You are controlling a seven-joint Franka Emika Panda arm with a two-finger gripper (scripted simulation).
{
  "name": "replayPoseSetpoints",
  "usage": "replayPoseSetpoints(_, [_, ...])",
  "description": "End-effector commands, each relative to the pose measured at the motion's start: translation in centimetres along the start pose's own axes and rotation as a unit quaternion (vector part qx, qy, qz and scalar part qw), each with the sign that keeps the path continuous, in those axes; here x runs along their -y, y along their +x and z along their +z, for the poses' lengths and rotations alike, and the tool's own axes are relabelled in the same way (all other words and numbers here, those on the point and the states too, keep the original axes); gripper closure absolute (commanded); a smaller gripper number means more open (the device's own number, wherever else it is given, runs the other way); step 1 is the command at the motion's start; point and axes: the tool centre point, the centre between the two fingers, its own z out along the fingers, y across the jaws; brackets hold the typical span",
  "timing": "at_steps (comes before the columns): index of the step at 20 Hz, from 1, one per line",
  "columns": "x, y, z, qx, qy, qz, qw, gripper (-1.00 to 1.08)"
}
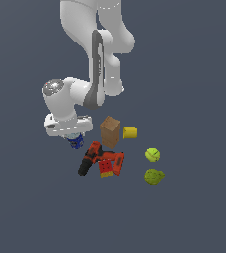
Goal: Pick up a designated object from a clutter of objects.
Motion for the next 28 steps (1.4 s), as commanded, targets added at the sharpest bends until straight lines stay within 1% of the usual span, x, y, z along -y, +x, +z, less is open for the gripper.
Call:
replayPoseSetpoints(1, [0.0,0.0,0.0,0.0,0.0,0.0,1.0,1.08])
replayPoseSetpoints(7, [0.1,0.4,-1.3,0.0,0.0,0.0,1.0,1.08])
replayPoseSetpoints(13, [0.4,1.3,-4.5,0.0,0.0,0.0,1.0,1.08])
replayPoseSetpoints(18, [0.8,2.4,-8.5,0.001,-0.001,0.0,1.0,1.08])
replayPoseSetpoints(28, [1.7,5.4,-18.4,0.001,-0.001,0.001,1.0,1.08])
